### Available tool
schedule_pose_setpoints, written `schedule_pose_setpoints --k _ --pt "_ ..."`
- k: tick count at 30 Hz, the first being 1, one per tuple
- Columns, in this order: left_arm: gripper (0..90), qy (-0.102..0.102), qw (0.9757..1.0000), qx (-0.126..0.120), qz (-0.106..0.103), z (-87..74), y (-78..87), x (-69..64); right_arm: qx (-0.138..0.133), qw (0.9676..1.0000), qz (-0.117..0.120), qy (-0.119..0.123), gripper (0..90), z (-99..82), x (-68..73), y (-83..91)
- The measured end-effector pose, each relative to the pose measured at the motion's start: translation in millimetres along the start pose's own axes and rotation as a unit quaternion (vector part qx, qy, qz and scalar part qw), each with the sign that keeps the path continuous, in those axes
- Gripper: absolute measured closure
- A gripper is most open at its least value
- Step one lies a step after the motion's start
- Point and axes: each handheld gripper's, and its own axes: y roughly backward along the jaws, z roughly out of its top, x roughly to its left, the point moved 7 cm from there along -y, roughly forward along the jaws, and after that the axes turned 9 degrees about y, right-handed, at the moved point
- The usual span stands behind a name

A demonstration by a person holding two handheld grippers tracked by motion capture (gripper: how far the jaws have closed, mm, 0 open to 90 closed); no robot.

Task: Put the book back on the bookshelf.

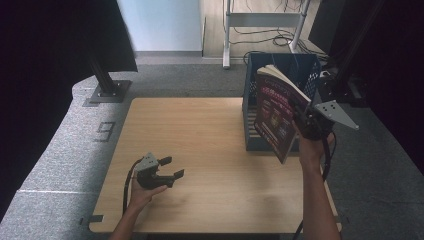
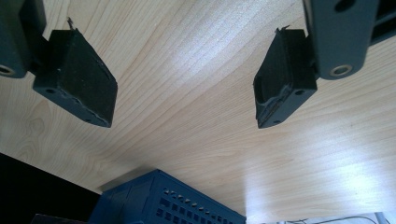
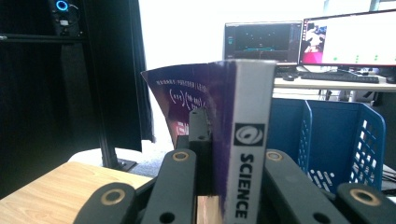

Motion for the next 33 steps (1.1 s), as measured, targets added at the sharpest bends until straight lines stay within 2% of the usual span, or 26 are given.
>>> schedule_pose_setpoints --k 19,33 --pt "21.6 0.002 1.0000 0.002 -0.002 -0.2 -0.1 0.7 -0.002 0.9998 -0.019 0.000 81.9 4.7 -6.1 -16.0" --pt "21.7 0.001 1.0000 0.006 0.000 -0.9 -1.0 0.7 0.005 0.9995 -0.033 0.001 81.9 4.8 -7.5 -43.3"
